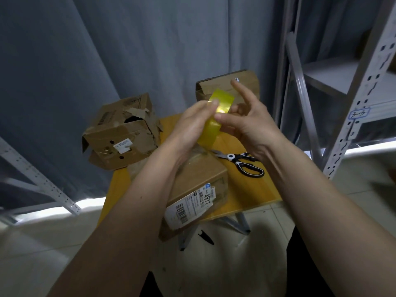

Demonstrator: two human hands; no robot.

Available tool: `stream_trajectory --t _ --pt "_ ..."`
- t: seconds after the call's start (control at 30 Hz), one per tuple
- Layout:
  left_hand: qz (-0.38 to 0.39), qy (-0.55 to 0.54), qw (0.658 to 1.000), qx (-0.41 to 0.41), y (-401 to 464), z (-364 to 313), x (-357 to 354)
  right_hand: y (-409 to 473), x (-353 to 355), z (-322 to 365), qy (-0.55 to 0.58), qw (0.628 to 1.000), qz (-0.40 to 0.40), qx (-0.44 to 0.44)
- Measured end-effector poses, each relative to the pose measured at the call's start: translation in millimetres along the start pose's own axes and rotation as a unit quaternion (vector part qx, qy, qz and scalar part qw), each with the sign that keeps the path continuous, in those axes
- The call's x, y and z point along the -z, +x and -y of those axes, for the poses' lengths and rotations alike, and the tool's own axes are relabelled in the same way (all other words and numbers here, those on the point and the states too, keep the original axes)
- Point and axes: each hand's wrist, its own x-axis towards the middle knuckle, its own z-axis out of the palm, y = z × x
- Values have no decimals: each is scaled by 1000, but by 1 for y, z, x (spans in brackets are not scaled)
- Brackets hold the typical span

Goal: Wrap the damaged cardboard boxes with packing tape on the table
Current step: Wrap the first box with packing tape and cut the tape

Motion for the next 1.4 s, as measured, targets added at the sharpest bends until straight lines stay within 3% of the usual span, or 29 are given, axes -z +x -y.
stream_trajectory --t 0.23,0.3,0.5,0.57,0.67,0.73,0.83,0.97,1.03,1.17,1.4 --pt "144 26 989 -5 -8 -12 22 -5 12 7 112 988 100 -49" --pt "147 23 989 -6 -9 -13 22 -6 10 9 107 988 103 -43" --pt "83 38 996 -25 -12 -6 10 -9 5 13 -48 996 69 -17" --pt "79 40 996 -17 -14 -7 11 -9 7 17 -161 986 45 -17" --pt "84 64 994 -15 -15 -9 13 -6 10 22 -392 919 26 17" --pt "93 84 992 -30 -17 -12 12 -6 7 26 -463 884 53 44" --pt "83 136 986 -52 -16 -16 7 -7 1 32 -447 888 105 23" --pt "-118 258 947 -153 -6 -15 2 -9 0 31 -326 941 91 -1" --pt "-160 272 926 -209 -6 -14 2 -12 2 27 -260 960 101 7" --pt "-122 281 930 -205 -2 -11 11 -16 6 24 -253 957 142 29" --pt "-113 283 932 -195 1 -9 16 -18 2 18 -287 948 104 88"
